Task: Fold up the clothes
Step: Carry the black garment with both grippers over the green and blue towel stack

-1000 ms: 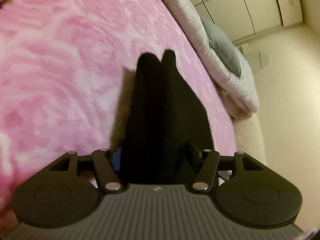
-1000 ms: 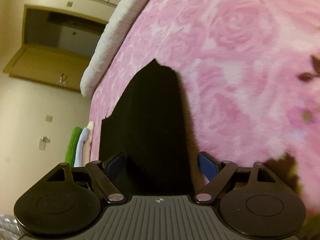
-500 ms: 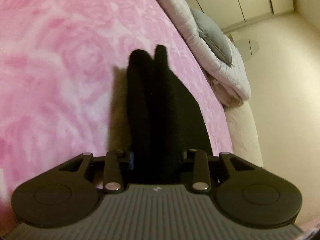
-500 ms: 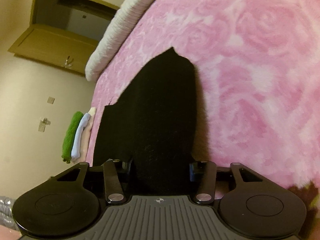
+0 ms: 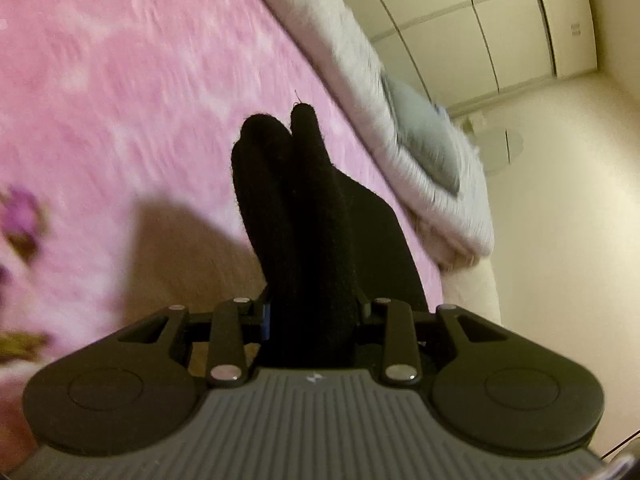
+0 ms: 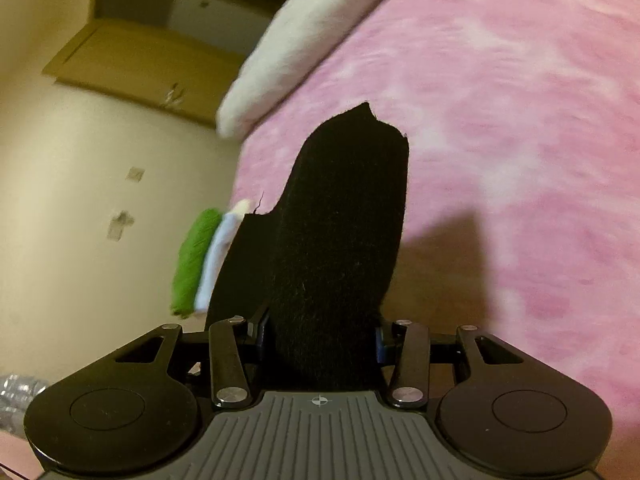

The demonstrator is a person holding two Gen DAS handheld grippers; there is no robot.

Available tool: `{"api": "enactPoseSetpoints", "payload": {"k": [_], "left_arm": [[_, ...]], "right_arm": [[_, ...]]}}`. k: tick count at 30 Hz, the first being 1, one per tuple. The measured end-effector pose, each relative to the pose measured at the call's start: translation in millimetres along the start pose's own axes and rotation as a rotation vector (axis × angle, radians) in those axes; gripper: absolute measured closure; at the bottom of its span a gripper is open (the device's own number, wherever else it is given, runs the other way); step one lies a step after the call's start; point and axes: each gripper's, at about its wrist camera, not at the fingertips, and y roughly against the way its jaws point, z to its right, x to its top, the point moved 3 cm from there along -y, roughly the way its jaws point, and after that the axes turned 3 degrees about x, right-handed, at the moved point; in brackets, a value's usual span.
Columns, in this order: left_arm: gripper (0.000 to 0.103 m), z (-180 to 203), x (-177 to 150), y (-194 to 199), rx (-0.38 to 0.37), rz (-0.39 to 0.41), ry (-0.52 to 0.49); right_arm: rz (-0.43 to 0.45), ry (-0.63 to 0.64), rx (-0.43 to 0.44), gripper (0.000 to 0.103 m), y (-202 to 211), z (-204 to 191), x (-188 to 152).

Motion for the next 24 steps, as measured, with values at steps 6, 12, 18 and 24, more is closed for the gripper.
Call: {"api": "enactPoseSetpoints", "payload": {"k": [6,12,18,24], "left_arm": [[0.075,-4,53,83,0.039,0.093,0.035],[0.075,-41,127,167,0.062,0.142,0.055],[0.075,-88,238,246,0.081,0.113,0.015],[0.074,-138,344,286,0.128,0.095,-0.045]], "right_arm": [[-0.076,0.024,0.061,0.059,-64,-85,1],[-0.132,0.041,0.087,0.059,-154,-166,7],[-0.099,0.023,0.095,0.059,-258,-253,7],[-0.020,-0.036,0.126,0.059,-366,-306,13]]}}
